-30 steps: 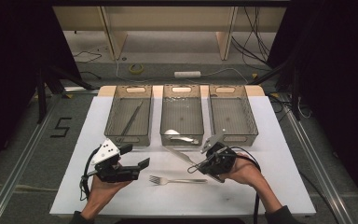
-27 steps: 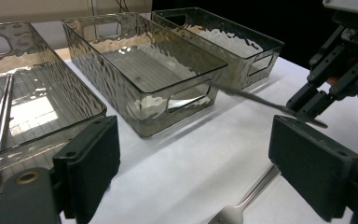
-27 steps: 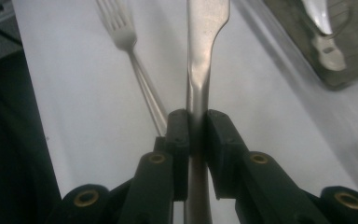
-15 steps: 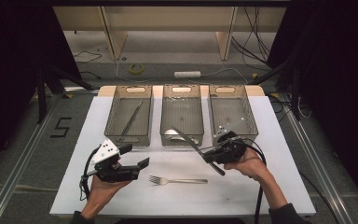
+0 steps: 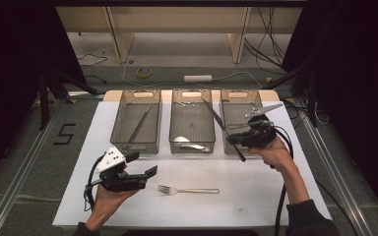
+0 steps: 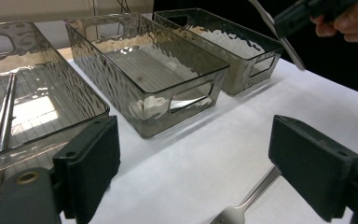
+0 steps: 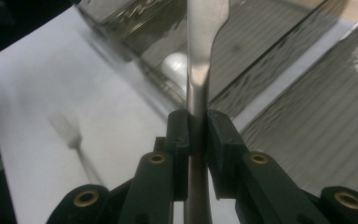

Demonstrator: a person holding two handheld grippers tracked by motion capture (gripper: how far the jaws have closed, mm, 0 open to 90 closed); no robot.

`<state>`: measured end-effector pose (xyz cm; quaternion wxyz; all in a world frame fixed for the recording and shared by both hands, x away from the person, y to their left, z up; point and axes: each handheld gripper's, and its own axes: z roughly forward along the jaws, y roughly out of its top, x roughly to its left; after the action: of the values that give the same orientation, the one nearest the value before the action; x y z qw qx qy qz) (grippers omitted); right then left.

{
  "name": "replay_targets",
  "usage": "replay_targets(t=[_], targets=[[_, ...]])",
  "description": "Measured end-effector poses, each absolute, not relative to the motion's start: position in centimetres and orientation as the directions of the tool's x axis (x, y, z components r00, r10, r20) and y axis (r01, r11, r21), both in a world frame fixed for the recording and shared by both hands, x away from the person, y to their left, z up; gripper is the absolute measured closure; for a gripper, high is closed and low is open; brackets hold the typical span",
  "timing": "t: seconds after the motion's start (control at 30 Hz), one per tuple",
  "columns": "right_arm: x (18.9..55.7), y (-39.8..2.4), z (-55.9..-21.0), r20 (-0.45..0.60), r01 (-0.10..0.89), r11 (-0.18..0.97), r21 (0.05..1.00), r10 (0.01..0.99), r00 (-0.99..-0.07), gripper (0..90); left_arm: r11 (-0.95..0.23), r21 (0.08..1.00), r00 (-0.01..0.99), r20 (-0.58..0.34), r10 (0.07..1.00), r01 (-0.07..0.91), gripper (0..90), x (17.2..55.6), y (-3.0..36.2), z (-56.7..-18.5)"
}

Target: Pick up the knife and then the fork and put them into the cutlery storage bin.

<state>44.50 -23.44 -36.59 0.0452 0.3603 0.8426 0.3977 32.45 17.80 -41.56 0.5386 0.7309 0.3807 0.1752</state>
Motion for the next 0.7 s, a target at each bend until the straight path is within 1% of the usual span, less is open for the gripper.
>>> replay_targets(t=[0.23,0.7], targets=[[46.7,-24.5,-35.8,0.203,0.602,0.368,0.708,0.711,-0.673,80.5,-0.128,0.921,0.648,-0.155,0.746,0.367,16.2,32.4,17.8,-41.6],[50.1,-25.2,-35.5,0.204,0.656,0.281,0.700,0.803,-0.561,80.5,-0.129,0.921,0.649,-0.155,0.745,0.367,16.2,32.4,17.8,-41.6]])
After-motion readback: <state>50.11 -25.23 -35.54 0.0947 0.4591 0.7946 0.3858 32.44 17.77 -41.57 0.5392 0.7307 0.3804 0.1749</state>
